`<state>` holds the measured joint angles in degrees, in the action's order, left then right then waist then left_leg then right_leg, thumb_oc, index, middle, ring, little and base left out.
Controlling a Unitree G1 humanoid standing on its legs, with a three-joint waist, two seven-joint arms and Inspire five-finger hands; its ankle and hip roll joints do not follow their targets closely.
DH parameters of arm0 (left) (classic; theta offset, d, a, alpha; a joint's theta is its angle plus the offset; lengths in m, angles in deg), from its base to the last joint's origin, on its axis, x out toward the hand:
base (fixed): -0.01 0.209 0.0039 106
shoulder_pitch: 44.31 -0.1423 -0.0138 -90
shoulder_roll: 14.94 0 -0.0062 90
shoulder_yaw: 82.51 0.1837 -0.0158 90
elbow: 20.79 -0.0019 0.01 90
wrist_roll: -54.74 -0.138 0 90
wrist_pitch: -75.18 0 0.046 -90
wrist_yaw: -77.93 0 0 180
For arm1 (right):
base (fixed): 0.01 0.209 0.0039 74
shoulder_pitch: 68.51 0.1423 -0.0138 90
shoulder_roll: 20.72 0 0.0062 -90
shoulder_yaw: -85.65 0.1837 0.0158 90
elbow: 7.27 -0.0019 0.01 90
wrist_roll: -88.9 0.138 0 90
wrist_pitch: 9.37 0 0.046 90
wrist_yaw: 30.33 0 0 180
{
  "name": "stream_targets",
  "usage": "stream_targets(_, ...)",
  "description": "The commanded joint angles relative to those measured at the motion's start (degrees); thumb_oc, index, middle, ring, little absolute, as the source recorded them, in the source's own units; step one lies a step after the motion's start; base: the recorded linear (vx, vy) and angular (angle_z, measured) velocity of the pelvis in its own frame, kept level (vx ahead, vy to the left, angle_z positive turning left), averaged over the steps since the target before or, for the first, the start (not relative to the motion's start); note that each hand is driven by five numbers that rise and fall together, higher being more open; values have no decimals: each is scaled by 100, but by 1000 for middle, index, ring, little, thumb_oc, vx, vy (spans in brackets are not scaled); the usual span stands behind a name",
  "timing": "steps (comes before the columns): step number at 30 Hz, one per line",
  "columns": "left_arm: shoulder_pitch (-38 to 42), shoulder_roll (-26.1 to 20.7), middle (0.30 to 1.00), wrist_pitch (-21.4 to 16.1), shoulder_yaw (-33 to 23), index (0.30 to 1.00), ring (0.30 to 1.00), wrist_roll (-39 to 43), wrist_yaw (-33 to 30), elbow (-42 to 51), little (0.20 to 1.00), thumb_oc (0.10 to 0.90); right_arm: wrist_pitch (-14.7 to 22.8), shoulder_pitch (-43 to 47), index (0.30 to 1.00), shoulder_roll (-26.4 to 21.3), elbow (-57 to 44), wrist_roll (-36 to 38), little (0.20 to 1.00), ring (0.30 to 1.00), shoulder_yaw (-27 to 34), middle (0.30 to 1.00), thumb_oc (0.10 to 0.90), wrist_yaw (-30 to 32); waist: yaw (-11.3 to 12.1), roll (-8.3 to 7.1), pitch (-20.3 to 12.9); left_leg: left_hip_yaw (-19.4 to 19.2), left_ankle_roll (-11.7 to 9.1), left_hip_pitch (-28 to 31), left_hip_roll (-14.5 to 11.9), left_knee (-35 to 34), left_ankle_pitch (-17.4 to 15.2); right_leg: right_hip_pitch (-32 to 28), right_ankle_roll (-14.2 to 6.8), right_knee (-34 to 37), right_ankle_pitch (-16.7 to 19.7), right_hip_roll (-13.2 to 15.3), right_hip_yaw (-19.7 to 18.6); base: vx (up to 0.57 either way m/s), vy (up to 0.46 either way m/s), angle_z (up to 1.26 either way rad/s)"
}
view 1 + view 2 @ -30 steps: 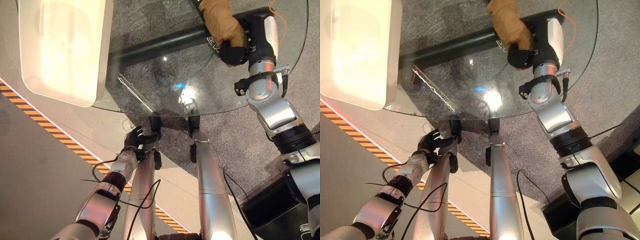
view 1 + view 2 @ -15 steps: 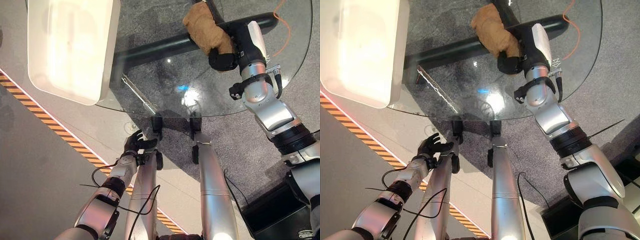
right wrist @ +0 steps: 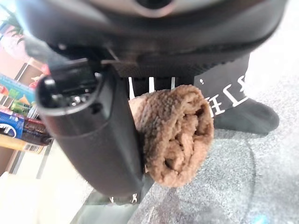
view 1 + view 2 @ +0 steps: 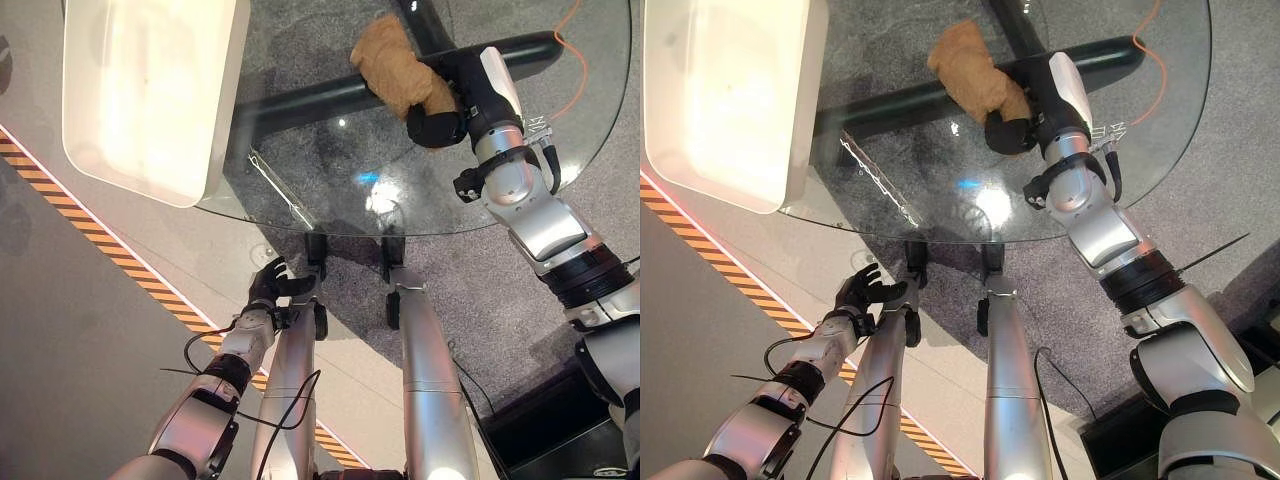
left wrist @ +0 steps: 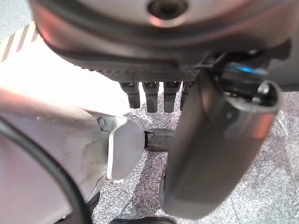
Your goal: Wipe the table with a cloth and put it in the basket.
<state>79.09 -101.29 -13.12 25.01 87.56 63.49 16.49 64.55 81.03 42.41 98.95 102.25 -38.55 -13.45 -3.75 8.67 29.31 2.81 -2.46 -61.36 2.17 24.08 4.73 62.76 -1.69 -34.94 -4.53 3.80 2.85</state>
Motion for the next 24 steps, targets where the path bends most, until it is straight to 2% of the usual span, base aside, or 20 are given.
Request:
stream_targets(1,-388,-405,900,-44,182,900,900,-222,-34,-111,900,800,235,-525,300,915,-341,827,200,300,-1315,300,100,-1263,176,-111,48,-192,205,-109,317,234,-410,275,-483,392,409,128,-514,0,0,0)
stream_targets(6,-388,-375,900,-56,212,900,900,-244,-60,-105,900,800,335,-541,300,1058,-436,888,200,300,-1396,300,100,-1303,182,-113,48,-179,203,-110,328,245,-413,269,-488,403,418,111,-539,4,-3,4)
stream_targets(14,-432,-299,900,-163,302,900,900,-250,-162,-97,900,800,191,-595,300,1233,-470,647,200,300,-1709,300,100,-1487,208,-86,48,-146,210,-133,363,214,-391,287,-480,446,429,79,-571,6,-2,13)
stream_targets(24,-482,-320,900,-270,317,900,900,-274,-137,-168,900,800,297,-704,300,1302,-296,689,200,300,-1696,300,100,-1123,220,-126,48,-128,204,-124,357,226,-393,260,-484,456,449,79,-563,1,-4,6)
